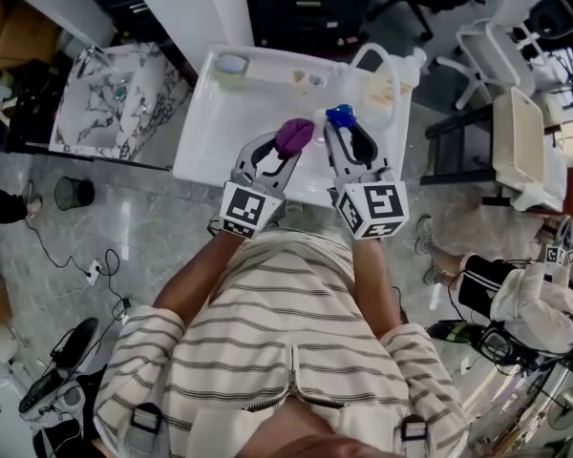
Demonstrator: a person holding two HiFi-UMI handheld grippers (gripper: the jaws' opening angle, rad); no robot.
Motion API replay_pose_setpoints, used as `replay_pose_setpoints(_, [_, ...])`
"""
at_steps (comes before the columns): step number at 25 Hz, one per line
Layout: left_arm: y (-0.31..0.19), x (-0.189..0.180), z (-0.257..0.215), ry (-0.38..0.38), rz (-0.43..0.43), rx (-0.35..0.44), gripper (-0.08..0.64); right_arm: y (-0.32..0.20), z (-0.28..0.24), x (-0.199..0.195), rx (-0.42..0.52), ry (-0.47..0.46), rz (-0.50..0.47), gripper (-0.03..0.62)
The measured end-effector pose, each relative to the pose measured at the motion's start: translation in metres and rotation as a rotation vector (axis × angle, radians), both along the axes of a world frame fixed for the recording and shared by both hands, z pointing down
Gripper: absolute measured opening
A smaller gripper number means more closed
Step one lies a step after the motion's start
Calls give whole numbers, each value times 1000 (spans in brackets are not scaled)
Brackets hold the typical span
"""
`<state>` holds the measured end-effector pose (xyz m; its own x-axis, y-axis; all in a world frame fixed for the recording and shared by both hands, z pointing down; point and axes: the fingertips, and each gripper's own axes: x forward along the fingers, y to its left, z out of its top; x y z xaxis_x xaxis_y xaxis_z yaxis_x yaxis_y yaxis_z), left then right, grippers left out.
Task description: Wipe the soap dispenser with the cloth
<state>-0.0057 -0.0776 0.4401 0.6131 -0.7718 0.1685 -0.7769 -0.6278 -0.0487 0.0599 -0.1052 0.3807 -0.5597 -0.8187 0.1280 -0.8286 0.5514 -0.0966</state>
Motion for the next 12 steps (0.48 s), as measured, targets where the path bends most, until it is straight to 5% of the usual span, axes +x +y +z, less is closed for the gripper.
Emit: replay_pose_setpoints(12, [-14,-2,-9,8,154,37,122,2,3,-1,-3,-21,-124,133])
